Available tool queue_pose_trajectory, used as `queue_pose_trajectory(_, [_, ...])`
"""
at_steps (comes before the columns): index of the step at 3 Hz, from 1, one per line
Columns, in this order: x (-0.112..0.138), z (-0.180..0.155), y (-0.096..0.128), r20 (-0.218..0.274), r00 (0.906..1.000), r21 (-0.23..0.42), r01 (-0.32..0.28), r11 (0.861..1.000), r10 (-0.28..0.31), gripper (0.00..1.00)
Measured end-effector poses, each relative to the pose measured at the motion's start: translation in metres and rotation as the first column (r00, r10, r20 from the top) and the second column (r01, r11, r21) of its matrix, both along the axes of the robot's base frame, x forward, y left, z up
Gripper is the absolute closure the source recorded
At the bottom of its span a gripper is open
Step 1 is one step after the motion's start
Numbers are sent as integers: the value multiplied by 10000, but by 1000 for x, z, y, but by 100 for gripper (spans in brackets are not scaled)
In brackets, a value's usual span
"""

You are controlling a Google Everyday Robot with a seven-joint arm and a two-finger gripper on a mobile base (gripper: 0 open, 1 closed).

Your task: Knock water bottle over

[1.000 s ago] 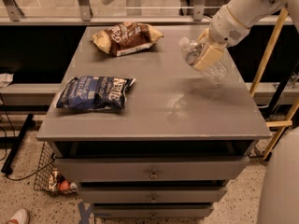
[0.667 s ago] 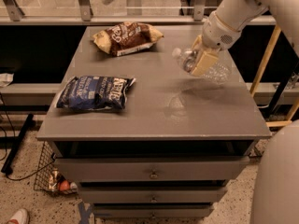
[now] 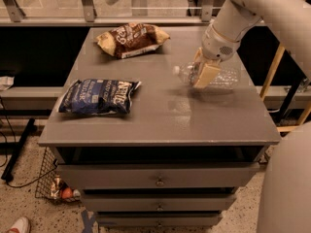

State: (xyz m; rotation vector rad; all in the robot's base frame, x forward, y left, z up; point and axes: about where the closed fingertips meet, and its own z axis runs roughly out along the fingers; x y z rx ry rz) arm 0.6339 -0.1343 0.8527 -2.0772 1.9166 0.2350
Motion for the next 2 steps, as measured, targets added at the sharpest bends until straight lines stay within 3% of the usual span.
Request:
queue_pose_trajectory(1, [-1, -9, 3, -185, 9998, -197, -66, 9998, 63, 100])
queue_pose_trajectory(2, [1, -11, 5, -150, 9999, -167, -63, 9998, 61, 81])
